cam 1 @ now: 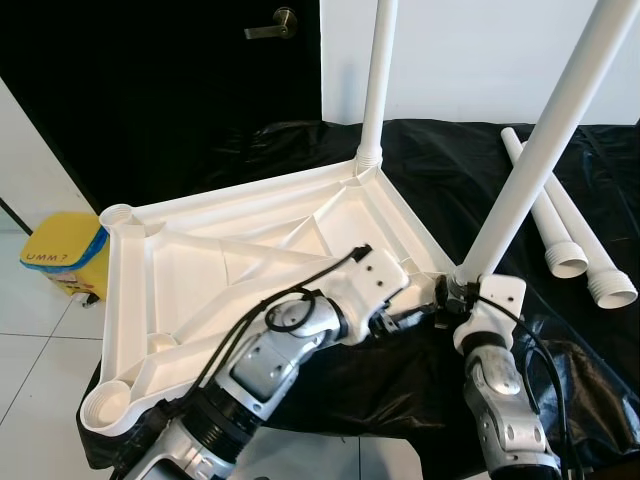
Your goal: Building children table
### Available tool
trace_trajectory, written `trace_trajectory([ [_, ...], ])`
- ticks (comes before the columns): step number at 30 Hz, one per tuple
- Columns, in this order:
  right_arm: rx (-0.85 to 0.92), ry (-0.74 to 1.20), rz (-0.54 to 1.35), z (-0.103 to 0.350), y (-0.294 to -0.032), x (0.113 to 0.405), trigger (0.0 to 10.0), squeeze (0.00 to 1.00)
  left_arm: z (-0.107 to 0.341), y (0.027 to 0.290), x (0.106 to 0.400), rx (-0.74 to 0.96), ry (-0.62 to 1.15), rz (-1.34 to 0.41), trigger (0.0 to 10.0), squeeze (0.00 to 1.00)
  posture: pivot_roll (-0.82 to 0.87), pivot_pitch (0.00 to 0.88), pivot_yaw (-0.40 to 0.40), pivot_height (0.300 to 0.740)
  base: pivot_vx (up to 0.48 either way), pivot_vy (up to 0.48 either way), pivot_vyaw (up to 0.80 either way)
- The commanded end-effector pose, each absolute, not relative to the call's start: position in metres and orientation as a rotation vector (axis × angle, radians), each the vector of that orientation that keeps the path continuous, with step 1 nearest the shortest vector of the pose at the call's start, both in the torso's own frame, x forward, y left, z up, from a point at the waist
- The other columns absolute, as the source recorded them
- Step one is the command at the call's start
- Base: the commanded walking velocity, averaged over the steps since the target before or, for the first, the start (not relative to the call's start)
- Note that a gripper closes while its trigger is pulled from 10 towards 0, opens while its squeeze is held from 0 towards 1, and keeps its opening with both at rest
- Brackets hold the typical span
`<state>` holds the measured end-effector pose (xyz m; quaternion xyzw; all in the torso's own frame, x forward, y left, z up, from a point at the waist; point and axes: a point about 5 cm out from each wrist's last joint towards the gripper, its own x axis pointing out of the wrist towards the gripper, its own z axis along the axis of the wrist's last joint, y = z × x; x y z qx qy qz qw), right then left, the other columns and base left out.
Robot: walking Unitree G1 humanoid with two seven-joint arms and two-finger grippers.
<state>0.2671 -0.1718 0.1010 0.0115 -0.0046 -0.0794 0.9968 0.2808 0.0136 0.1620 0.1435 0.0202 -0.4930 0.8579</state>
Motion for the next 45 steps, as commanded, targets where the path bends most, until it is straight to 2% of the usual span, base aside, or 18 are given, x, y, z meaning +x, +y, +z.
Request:
trace_trajectory([
  [1, 0.022, 0.037, -0.115, 0.093, -0.169, 0.259, 10.0, 0.0, 0.161, 0.024, 0.291, 0.338, 0.054, -1.015, 10.0, 0.0, -0.23, 0.065, 0.036, 0.74, 0.0, 0.0, 0.0],
  [4, 0.023, 0.044, -0.104, 0.092, -0.168, 0.256, 10.0, 0.0, 0.161, 0.029, 0.295, 0.345, 0.065, -0.992, 10.0, 0.0, -0.23, 0.066, 0.037, 0.74, 0.0, 0.0, 0.0],
  [6, 0.026, 0.066, -0.07, 0.089, -0.167, 0.248, 10.0, 0.0, 0.155, 0.043, 0.303, 0.373, 0.116, -0.953, 10.0, 0.0, -0.23, 0.074, 0.048, 0.74, 0.0, 0.0, 0.0],
  [24, 0.027, 0.084, -0.044, 0.091, -0.167, 0.242, 10.0, 0.0, 0.126, 0.07, 0.301, 0.456, 0.312, -0.945, 10.0, 0.0, -0.23, 0.088, 0.061, 0.74, 0.0, 0.0, 0.0],
  [34, 0.028, 0.082, -0.041, 0.094, -0.167, 0.244, 10.0, 0.0, 0.111, 0.085, 0.305, 0.517, 0.428, -0.857, 10.0, 0.0, -0.23, 0.087, 0.057, 0.74, 0.0, 0.0, 0.0],
  [35, 0.029, 0.082, -0.04, 0.094, -0.167, 0.245, 10.0, 0.0, 0.109, 0.087, 0.305, 0.519, 0.445, -0.848, 8.8, 0.0, -0.22, 0.088, 0.056, 0.74, 0.0, 0.0, 0.0],
  [36, 0.029, 0.082, -0.04, 0.094, -0.167, 0.245, 10.0, 0.0, 0.109, 0.087, 0.305, 0.519, 0.445, -0.848, 8.8, 0.0, -0.22, 0.088, 0.056, 0.74, 0.0, 0.0, 0.0],
  [37, 0.031, 0.081, -0.039, 0.095, -0.166, 0.246, 10.0, 0.0, 0.108, 0.089, 0.306, 0.515, 0.458, -0.832, 0.9, 0.0, -0.22, 0.087, 0.057, 0.74, 0.0, 0.0, 0.0],
  [38, 0.033, 0.079, -0.035, 0.096, -0.166, 0.247, 10.0, 0.0, 0.108, 0.092, 0.308, 0.509, 0.468, -0.804, 0.0, 0.0, -0.22, 0.087, 0.057, 0.74, 0.0, 0.0, 0.0],
  [45, 0.036, 0.077, -0.035, 0.097, -0.165, 0.249, 10.0, 0.0, 0.11, 0.092, 0.313, 0.478, 0.468, -0.764, 0.0, 0.0, -0.23, 0.085, 0.057, 0.74, 0.0, 0.0, 0.0],
])
